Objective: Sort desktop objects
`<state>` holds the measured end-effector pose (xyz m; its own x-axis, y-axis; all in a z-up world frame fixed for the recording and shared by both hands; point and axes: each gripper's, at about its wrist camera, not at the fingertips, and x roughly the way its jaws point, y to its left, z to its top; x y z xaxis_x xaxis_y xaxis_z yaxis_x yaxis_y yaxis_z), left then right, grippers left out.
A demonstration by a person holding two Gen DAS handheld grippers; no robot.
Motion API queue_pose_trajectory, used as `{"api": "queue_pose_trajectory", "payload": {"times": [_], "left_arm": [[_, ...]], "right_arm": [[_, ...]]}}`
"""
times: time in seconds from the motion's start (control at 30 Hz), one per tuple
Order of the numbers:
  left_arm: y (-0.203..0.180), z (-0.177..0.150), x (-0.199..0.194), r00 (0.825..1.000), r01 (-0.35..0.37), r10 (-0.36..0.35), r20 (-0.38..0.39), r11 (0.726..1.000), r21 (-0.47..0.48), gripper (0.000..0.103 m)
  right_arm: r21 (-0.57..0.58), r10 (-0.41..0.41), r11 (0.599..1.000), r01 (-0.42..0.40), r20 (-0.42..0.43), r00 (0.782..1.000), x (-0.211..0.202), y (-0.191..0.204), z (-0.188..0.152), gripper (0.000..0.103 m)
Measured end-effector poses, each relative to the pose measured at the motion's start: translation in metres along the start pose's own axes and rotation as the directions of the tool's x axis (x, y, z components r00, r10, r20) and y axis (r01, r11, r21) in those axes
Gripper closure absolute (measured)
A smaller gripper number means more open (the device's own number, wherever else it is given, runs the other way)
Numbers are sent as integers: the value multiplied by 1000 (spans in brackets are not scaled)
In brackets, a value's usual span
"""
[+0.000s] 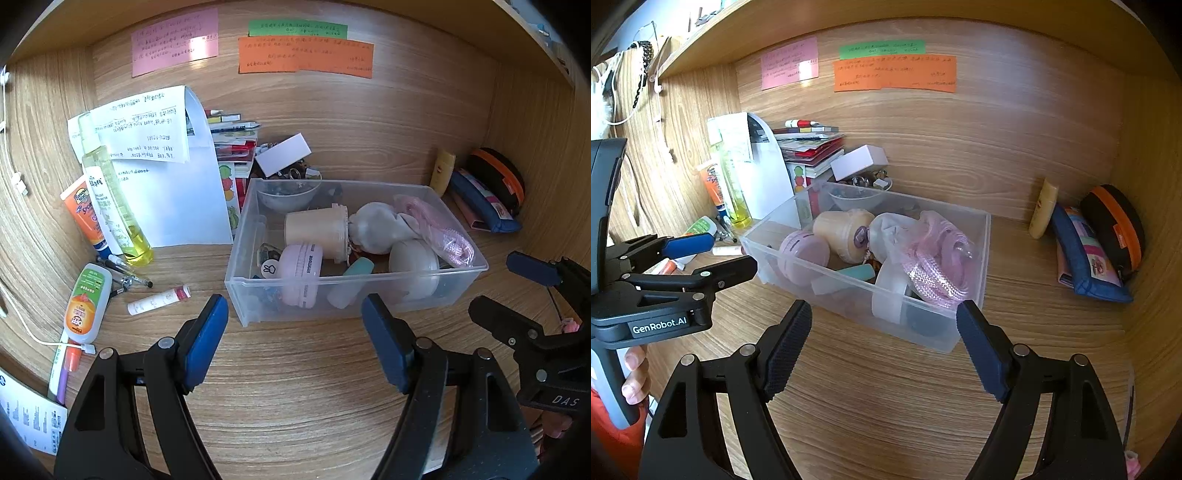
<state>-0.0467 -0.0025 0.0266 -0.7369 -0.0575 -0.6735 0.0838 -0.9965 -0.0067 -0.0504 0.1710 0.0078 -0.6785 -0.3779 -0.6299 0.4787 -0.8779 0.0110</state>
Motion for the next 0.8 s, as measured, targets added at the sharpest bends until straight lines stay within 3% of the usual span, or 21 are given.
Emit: {"api": "queue_pose_trajectory", "payload": {"times": [0.6,0.8], "left_arm": [[-1,2,-1,1000,17,-17,-6,1000,1,28],[-5,1,-3,999,33,-33,-9,999,1,28]], "right_arm": [[3,9,1000,-9,-7,1000,1,1,0,24],[18,49,999,-49,-15,999,1,2,0,23]]}}
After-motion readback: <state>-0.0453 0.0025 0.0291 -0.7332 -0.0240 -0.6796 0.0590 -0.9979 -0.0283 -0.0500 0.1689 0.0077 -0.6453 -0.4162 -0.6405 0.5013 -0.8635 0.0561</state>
